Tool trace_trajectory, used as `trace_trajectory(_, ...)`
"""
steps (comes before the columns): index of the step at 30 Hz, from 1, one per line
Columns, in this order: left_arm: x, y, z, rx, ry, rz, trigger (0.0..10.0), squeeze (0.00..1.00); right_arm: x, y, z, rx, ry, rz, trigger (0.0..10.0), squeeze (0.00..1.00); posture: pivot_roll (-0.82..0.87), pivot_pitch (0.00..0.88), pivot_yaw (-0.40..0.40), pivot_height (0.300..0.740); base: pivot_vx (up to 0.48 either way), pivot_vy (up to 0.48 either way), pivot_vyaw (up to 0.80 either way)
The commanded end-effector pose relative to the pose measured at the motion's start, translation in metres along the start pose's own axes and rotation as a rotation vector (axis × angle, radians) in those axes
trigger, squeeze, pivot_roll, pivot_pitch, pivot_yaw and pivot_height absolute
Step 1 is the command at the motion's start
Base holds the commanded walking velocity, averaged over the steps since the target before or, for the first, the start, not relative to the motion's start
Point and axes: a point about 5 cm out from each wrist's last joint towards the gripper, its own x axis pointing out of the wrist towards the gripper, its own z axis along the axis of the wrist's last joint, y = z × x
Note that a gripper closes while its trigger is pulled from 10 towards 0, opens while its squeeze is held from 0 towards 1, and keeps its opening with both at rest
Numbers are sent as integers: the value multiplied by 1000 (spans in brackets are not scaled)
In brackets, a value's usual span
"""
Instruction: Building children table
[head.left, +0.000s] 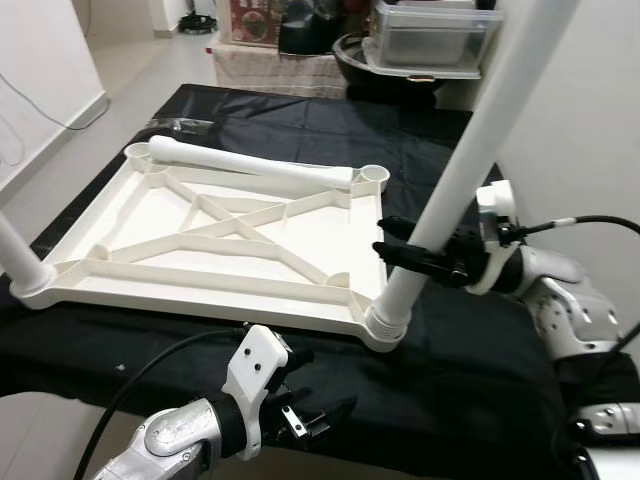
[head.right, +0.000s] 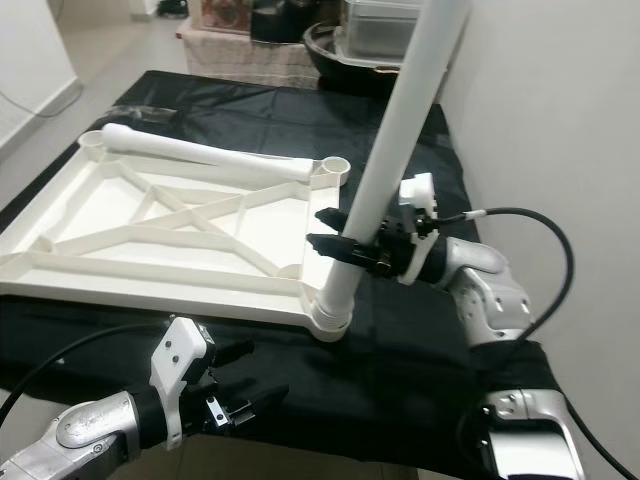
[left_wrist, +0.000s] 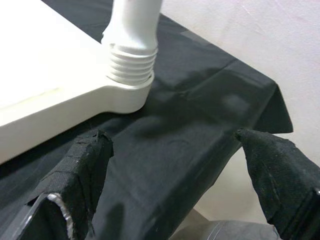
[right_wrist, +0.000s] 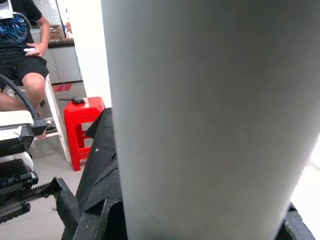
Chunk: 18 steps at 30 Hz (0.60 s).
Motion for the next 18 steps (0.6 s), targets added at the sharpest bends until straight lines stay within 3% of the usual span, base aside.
trace_trajectory(1,-2,0,-1,6,9,5,10000,0,8,1,-35,97,119,-31,10000,0,151,135,-77,740,0,0,0)
trace_trajectory(3,-2,0,-1,6,8,7,10000,0,12,-1,-37,99,131,-51,10000,0,151,135,-77,740,0,0,0)
trace_trajectory(8,-1,1,-1,10,6,11,10000,0,20,-15,-49,76,209,-236,10000,0,149,132,-79,740,0,0,0)
trace_trajectory(10,0,1,-1,10,6,11,10000,0,20,-16,-49,72,217,-260,10000,0,149,132,-79,740,0,0,0)
trace_trajectory(16,7,4,0,16,-9,11,10000,0,6,-20,-58,87,279,-520,10000,0,129,116,-73,740,0,0,0)
trace_trajectory(18,7,4,1,17,-12,12,10000,0,5,-20,-59,102,290,-557,10000,0,125,113,-73,740,0,0,0)
